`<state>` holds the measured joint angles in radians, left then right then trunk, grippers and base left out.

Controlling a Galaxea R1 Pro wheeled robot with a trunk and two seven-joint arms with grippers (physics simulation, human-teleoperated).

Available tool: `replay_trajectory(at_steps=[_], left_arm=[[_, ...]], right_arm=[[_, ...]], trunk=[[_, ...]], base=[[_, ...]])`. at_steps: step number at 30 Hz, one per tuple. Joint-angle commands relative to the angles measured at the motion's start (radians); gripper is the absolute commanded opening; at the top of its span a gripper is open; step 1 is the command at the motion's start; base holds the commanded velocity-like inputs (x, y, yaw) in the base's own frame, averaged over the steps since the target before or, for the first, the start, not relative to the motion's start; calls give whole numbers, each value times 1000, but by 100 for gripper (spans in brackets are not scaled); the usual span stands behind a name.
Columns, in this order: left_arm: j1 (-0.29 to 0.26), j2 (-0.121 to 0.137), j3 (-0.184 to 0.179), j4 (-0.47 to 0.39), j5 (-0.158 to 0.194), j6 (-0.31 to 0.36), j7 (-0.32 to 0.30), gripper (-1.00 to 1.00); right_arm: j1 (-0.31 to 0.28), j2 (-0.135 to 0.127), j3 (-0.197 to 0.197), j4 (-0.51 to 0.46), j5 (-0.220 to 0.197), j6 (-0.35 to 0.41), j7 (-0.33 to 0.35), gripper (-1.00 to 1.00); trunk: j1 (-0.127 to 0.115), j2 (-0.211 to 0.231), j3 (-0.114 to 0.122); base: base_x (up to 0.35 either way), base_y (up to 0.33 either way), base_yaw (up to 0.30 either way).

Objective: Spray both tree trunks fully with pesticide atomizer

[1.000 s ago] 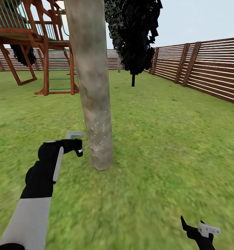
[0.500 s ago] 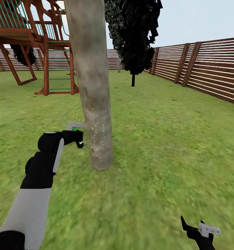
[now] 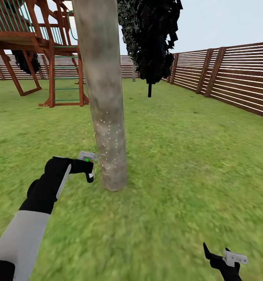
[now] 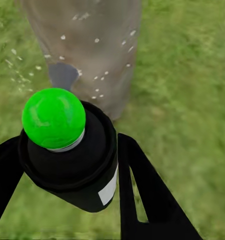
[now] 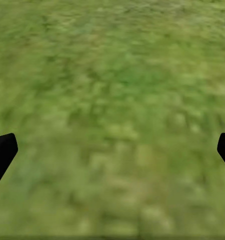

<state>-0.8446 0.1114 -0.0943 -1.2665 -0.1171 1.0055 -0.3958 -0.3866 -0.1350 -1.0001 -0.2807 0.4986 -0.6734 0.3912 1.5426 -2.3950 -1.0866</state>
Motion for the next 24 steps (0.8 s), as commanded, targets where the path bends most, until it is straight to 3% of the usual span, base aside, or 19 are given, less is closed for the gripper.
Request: replay_trajectory(at_steps=[1,5,14,16,17,19,20,21,24], left_arm=[[0,9,-1,5,7,0,-11,-100],[7,16,-4,1,0,0,-20,-100],[9,19,2,5,-3,-5,-14,-100],[60,20,2,12,-16,-14,0,-100],[90,17,2,15,-18,-34,38,-100],[129,9,4,29,-15,-92,121,-100],[150,-4,5,87,7,-188,197,-100],[157,-15,9,175,40,-270,260,-100],[160,-21,26,356,141,-475,362,-100]], right_arm=[[0,0,0,0,0,0,0,100],[0,0,0,0,0,0,0,100],[0,0,0,0,0,0,0,100],[0,0,0,0,1,0,0,100],[0,0,1,0,1,0,0,100],[0,1,1,0,1,0,0,100],[0,1,1,0,1,0,0,100],[0,1,1,0,1,0,0,100],[0,2,1,1,1,0,0,100]], trunk=[[0,0,0],[0,0,0],[0,0,0],[0,0,0],[0,0,0],[0,0,0],[0,0,0],[0,0,0],[0,0,0]], base=[[0,0,0],[76,42,0],[198,224,0],[19,29,0],[5,7,0],[2,2,0],[0,0,0],[0,0,24],[0,0,105]])
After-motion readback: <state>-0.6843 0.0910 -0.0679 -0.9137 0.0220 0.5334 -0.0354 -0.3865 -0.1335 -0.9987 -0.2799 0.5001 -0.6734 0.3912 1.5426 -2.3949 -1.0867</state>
